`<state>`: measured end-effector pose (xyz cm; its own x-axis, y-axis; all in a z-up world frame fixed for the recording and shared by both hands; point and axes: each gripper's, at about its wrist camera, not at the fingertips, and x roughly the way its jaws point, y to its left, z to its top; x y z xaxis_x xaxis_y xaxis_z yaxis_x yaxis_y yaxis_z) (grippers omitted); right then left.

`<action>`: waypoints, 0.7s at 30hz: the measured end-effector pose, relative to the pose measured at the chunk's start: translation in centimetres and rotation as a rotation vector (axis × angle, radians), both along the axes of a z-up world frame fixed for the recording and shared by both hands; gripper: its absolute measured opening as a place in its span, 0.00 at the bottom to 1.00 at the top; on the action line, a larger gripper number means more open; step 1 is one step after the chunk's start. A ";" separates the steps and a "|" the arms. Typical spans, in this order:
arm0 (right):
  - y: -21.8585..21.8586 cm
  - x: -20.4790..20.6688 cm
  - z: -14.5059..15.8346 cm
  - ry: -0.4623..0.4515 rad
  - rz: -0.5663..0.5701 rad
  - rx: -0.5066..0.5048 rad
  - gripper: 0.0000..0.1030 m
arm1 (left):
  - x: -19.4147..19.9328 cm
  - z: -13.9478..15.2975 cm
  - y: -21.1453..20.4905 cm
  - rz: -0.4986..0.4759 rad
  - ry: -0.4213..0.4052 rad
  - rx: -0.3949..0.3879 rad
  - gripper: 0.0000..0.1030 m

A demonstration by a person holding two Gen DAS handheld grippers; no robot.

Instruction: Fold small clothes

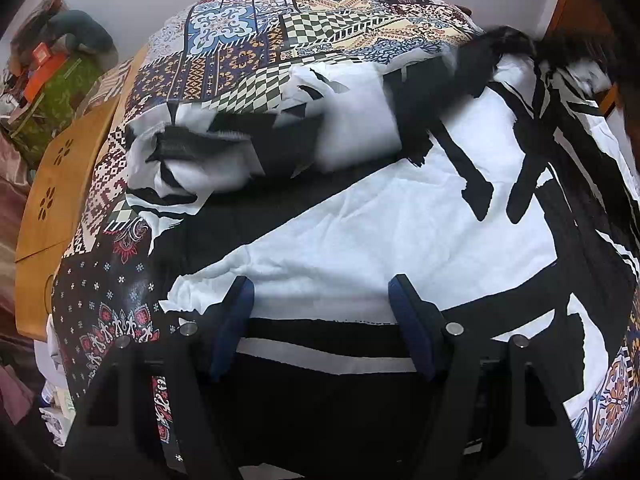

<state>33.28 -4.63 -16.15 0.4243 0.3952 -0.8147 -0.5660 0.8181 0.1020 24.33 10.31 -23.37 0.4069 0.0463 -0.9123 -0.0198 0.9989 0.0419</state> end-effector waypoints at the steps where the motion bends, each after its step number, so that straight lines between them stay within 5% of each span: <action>1: -0.5 0.6 0.6 0.000 -0.031 0.031 0.41 | 0.2 0.0 0.1 0.000 0.001 -0.003 0.69; 8: -3.2 -2.7 3.0 -0.041 -0.010 0.102 0.41 | 0.8 1.1 1.1 0.009 0.020 -0.032 0.68; 16: -5.2 -5.9 -2.8 0.072 0.070 -0.036 0.47 | 5.1 2.4 4.4 0.095 0.020 -0.084 0.68; 21: -6.9 -6.4 -4.6 0.117 0.062 -0.019 0.47 | 9.8 1.5 5.8 0.121 0.037 0.024 0.68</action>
